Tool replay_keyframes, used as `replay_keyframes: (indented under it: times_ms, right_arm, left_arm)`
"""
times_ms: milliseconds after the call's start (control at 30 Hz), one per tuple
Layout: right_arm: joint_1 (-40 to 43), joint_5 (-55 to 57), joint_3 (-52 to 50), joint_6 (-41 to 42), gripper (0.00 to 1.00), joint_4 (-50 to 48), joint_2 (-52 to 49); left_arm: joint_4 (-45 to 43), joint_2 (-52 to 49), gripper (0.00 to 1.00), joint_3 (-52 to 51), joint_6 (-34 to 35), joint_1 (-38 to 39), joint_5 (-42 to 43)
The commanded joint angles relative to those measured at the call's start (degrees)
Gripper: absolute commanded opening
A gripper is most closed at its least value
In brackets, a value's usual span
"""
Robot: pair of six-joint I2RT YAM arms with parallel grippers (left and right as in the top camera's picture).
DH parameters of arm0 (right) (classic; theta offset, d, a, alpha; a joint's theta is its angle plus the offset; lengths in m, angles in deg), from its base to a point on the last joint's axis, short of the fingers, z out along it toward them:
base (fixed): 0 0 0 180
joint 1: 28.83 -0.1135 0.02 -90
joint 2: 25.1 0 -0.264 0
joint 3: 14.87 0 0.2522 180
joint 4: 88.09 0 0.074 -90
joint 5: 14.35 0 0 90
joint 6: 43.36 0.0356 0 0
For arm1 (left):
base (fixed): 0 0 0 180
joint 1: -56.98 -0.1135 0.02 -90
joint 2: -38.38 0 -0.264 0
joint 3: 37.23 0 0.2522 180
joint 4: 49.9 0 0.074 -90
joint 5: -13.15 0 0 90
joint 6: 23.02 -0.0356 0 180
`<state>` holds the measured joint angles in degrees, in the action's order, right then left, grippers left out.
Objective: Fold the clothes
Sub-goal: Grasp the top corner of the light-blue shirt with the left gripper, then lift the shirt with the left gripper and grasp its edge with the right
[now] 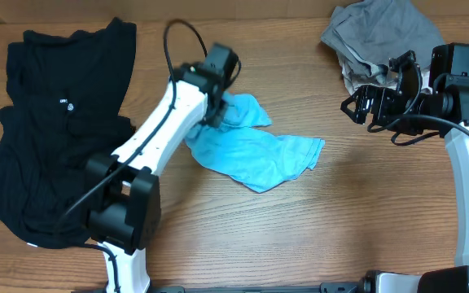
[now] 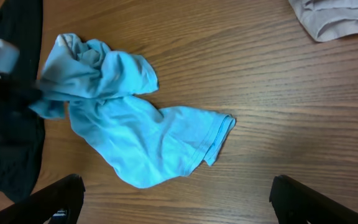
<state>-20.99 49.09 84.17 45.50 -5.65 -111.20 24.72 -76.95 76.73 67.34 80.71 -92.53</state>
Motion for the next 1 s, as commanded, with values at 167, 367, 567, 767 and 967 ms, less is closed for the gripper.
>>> replay_keyframes:
  times_ms: [167, 367, 567, 767, 967]
  right_arm:
    - [0.2, -0.1, 0.5, -0.4, 1.00, 0.7, 0.5]
    - [-0.7, -4.0, 0.5, -0.5, 1.00, 0.8, 0.5]
    - [-5.3, -4.6, 0.5, -0.6, 1.00, -0.5, 0.5]
    - [-13.4, -4.6, 0.5, -0.1, 0.99, -5.4, 0.5]
    - [-20.5, -2.5, 0.5, 6.4, 0.94, -14.3, 0.5]
  left_arm:
    - [14.0, 0.7, 0.04, 25.3, 1.4, -1.1, -0.2]
    - [19.5, 0.7, 0.04, 34.4, 1.4, -1.1, 0.2]
    - [21.6, 0.8, 0.04, 42.7, 1.4, -1.0, 0.9]
    - [22.9, 0.8, 0.04, 49.8, 1.4, -0.9, 4.6]
    - [24.2, 1.4, 0.04, 50.8, 1.6, -0.8, 5.3]
